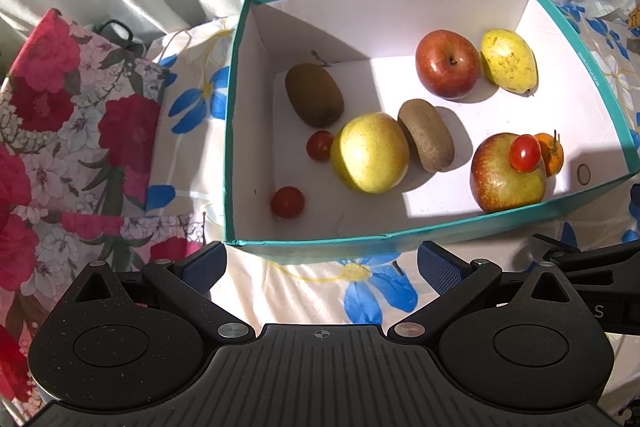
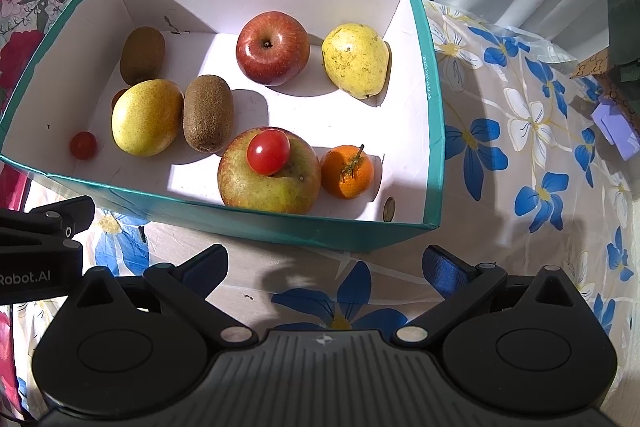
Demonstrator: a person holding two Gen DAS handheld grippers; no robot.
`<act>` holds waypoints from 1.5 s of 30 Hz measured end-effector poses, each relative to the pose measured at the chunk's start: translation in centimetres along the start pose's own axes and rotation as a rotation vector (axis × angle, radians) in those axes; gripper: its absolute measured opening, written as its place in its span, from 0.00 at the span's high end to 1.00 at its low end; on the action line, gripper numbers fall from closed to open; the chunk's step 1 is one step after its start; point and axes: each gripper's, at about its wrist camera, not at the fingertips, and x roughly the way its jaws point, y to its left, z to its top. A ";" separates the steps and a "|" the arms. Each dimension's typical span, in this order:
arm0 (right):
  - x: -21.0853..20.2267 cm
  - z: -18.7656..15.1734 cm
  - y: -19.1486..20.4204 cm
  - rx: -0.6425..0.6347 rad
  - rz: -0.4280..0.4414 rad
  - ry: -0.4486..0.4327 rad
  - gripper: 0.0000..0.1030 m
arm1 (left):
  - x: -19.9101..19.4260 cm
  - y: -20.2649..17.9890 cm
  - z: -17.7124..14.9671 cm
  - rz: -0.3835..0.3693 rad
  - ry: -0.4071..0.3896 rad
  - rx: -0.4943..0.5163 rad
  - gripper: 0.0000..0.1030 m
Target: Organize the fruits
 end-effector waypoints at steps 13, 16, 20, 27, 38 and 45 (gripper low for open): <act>-0.1 0.1 -0.1 -0.001 -0.001 -0.005 0.00 | -0.2 0.0 0.0 0.004 -0.018 0.001 0.00; -0.1 0.1 -0.1 0.000 0.000 -0.005 0.00 | -0.2 0.0 0.1 0.007 -0.018 0.000 0.00; 0.0 0.1 -0.1 -0.003 0.000 -0.006 0.00 | -0.2 0.0 0.1 0.003 -0.016 -0.001 0.00; 0.0 0.2 -0.1 -0.003 -0.001 -0.006 0.00 | -0.1 0.0 0.1 0.003 -0.018 0.000 0.00; 0.3 0.2 -0.2 -0.007 -0.006 -0.006 0.00 | 0.1 0.0 0.0 0.000 -0.015 -0.001 0.00; 0.3 0.3 -0.2 -0.006 -0.006 -0.005 0.00 | 0.2 -0.3 -0.1 0.006 -0.020 0.002 0.00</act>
